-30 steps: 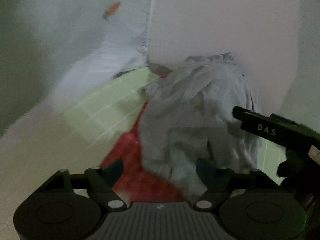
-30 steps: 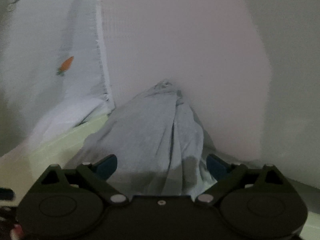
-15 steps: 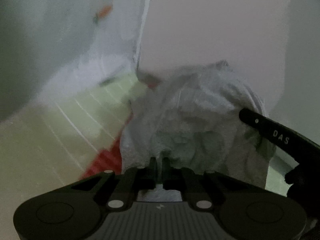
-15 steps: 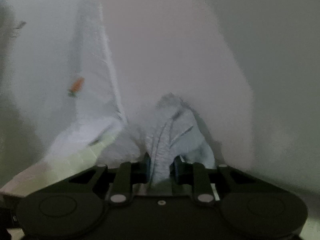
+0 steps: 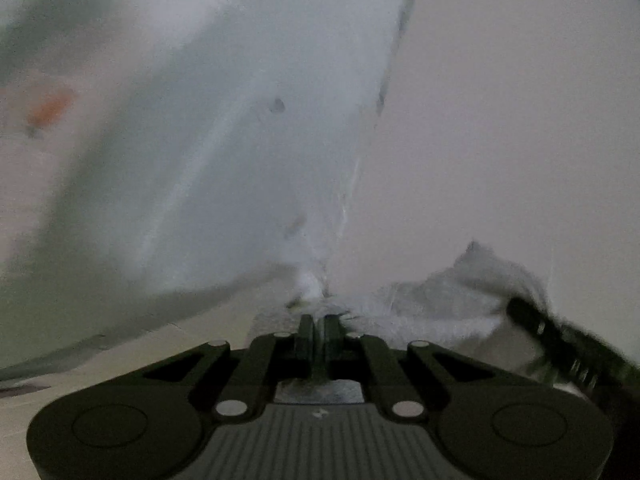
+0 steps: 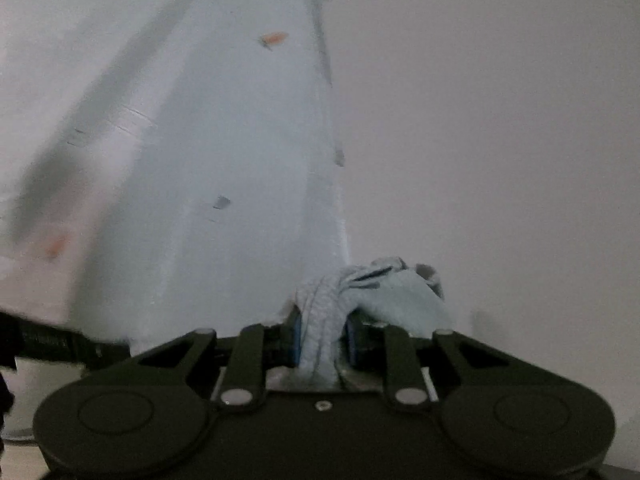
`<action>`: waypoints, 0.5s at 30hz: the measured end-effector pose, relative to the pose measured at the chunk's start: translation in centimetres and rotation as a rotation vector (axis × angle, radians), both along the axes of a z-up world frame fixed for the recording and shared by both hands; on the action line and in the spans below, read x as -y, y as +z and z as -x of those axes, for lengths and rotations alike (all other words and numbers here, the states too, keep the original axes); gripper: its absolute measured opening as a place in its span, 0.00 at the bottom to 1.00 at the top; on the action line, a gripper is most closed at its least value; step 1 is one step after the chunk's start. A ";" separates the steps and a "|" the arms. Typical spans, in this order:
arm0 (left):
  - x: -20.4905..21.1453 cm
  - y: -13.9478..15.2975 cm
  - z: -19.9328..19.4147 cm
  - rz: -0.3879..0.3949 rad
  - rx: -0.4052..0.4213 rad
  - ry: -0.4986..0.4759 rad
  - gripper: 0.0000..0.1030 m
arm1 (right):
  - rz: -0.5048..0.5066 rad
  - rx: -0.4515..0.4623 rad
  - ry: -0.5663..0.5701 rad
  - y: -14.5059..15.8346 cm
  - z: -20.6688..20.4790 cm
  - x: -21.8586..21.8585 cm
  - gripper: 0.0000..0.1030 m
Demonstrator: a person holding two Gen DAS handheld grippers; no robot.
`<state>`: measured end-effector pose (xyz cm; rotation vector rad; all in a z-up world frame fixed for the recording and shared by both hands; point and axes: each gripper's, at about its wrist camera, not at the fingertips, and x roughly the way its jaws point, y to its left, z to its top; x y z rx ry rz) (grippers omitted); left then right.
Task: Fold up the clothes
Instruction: 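Grasp the grey sweatshirt with both grippers side by side, then lift the grey sweatshirt with both grippers and shake it out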
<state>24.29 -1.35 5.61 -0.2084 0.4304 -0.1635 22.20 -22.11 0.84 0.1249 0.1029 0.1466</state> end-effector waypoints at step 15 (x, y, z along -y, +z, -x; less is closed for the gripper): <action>-15.5 5.4 29.1 -0.004 0.115 0.342 0.05 | 0.004 0.022 0.419 4.3 22.8 -15.8 0.21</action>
